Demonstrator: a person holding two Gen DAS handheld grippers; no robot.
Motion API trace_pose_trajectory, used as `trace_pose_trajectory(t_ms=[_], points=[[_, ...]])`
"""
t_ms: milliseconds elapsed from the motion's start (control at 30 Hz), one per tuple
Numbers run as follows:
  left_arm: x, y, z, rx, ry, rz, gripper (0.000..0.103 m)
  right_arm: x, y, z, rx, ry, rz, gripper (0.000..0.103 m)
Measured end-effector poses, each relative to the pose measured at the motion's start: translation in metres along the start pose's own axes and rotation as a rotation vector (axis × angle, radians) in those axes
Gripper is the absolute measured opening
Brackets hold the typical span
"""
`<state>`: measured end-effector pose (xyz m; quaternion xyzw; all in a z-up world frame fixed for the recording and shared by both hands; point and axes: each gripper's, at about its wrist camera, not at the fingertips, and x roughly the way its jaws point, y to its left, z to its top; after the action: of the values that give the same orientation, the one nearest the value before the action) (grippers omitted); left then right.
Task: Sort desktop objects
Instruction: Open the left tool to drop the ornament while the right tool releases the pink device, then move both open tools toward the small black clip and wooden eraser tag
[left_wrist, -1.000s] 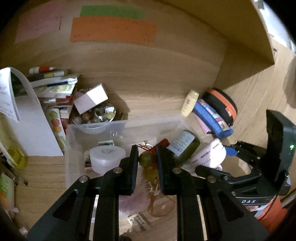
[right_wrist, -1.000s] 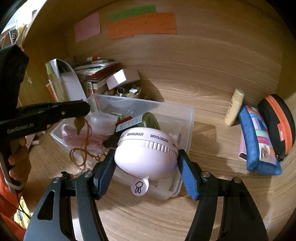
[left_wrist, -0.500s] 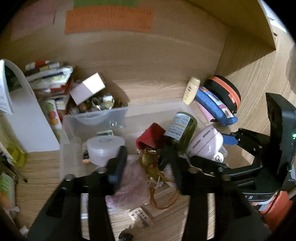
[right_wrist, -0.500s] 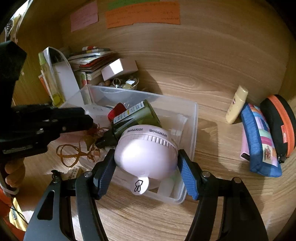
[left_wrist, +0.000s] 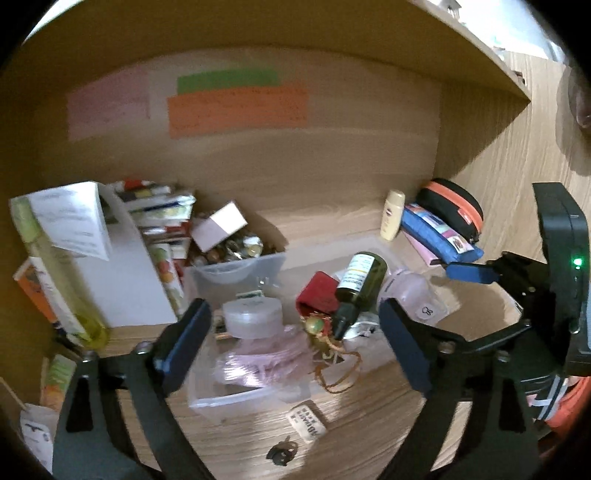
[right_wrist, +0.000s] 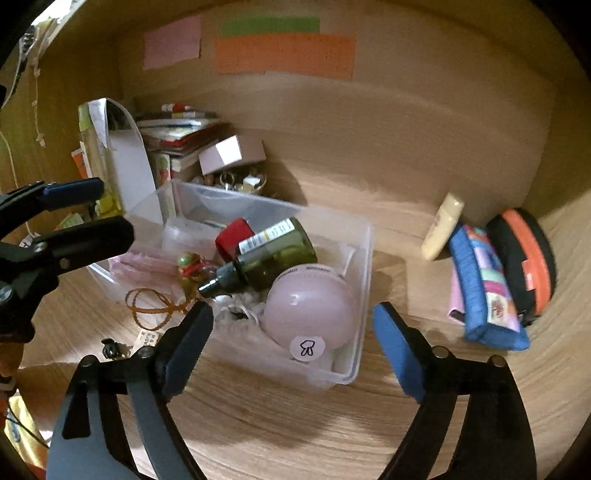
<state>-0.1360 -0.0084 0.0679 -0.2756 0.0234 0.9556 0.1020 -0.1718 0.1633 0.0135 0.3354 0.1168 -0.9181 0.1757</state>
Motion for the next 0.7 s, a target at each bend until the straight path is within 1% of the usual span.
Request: trace_pose_trajectory(t_ms=[33, 100, 200, 367, 500, 567, 633, 700], points=[[-0.003, 0.001, -0.001, 0.000, -0.008, 0.012, 0.097, -0.004, 0.002, 0.000, -0.006, -0.006, -0.007, 0.089], [-0.010, 0.004, -0.004, 0.003, -0.016, 0.028, 0.098, -0.010, 0.004, 0.000, -0.012, -0.014, -0.018, 0.096], [-0.018, 0.010, -0.011, -0.002, -0.012, 0.046, 0.100, -0.018, 0.009, -0.003, -0.017, -0.024, -0.030, 0.097], [-0.023, 0.022, -0.032, -0.002, 0.037, 0.083, 0.100, -0.026, 0.017, -0.011, -0.033, -0.021, -0.027, 0.097], [-0.024, 0.034, -0.054, 0.003, 0.089, 0.109, 0.100, -0.031, 0.025, -0.020, -0.043, -0.014, -0.015, 0.097], [-0.022, 0.040, -0.066, -0.011, 0.121, 0.095, 0.100, -0.032, 0.030, -0.026, -0.049, -0.004, -0.003, 0.097], [-0.015, 0.044, -0.081, -0.023, 0.174, 0.082, 0.100, -0.030, 0.035, -0.031, -0.057, 0.010, 0.010, 0.097], [-0.005, 0.044, -0.096, -0.009, 0.226, 0.084, 0.100, -0.023, 0.043, -0.039, -0.069, 0.037, 0.029, 0.097]])
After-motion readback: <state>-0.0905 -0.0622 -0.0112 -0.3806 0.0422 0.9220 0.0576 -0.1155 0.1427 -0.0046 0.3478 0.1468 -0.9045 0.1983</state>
